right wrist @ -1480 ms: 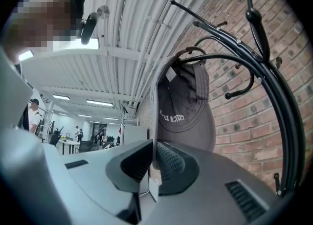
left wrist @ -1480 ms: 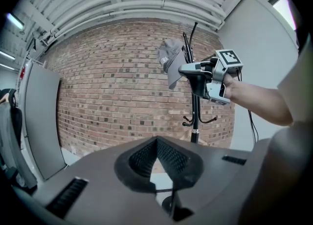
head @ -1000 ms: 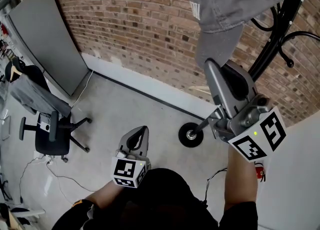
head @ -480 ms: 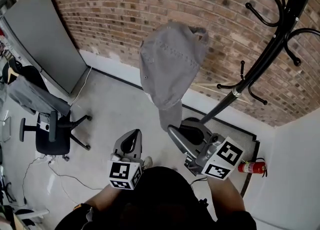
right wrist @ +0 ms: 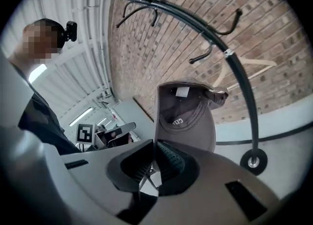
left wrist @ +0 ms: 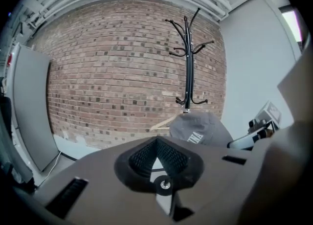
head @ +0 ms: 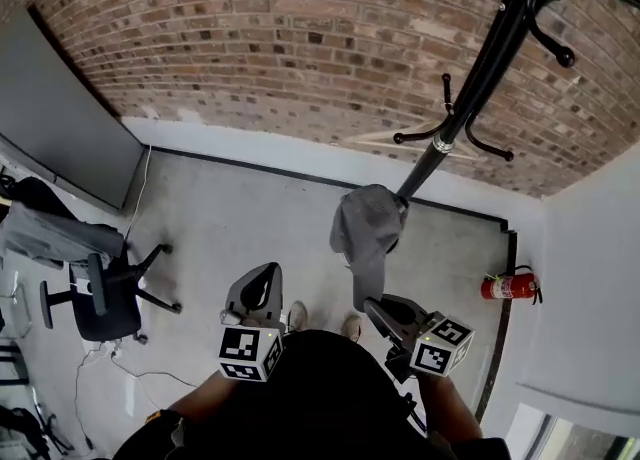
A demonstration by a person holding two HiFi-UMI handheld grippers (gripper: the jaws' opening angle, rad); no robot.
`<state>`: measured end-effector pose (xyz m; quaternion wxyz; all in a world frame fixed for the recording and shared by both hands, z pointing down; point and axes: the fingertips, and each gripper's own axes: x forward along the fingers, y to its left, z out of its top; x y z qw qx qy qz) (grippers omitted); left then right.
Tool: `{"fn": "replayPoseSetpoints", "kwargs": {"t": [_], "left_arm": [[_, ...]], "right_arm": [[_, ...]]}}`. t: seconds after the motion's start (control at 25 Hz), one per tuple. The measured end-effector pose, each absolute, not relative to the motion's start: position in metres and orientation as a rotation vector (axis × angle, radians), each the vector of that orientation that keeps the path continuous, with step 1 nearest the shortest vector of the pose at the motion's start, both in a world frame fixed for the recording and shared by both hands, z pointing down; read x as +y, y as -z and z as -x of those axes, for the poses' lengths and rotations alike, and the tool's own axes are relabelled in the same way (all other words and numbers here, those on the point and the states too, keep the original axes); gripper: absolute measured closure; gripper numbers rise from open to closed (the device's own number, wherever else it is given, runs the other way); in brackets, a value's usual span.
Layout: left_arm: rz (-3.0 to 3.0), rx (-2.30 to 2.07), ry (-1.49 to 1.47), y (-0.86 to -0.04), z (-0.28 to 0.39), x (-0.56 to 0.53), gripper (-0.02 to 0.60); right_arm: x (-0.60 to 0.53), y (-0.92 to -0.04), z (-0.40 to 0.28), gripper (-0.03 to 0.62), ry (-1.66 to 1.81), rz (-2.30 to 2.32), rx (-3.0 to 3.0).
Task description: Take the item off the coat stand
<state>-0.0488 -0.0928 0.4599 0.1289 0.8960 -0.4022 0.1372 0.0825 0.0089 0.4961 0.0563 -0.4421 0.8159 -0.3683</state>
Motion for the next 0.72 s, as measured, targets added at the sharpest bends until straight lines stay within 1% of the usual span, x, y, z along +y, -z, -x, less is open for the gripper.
{"fn": "replayPoseSetpoints", "kwargs": {"t": [0.12,0.4,0.56,0.72], "left_arm": [[-2.670,-1.036,-0.426,-0.464,0.015,-0.086,0.555],[-2.841,-0.669,-0.425,-0.464,-0.078,-0.059,0.555],[-2.883,-0.526,-0.409,-0.456,-0.111,-0.041,0.555],[-2.909,-0.429,-0.398,-0.451,-0.131,-0.022,0.555]], "right_arm": [[0.035,-0.497,-0.107,0.562,1.091,1.481,2.345],[0.081,-0.467,-0.156,0.562,0.853,1.828,2.053],[0.100,-0.447,-0.176,0.562,0.754,1.939,1.918],[0.117,-0.438,-0.185,0.562,0.691,2.013,1.846]]}}
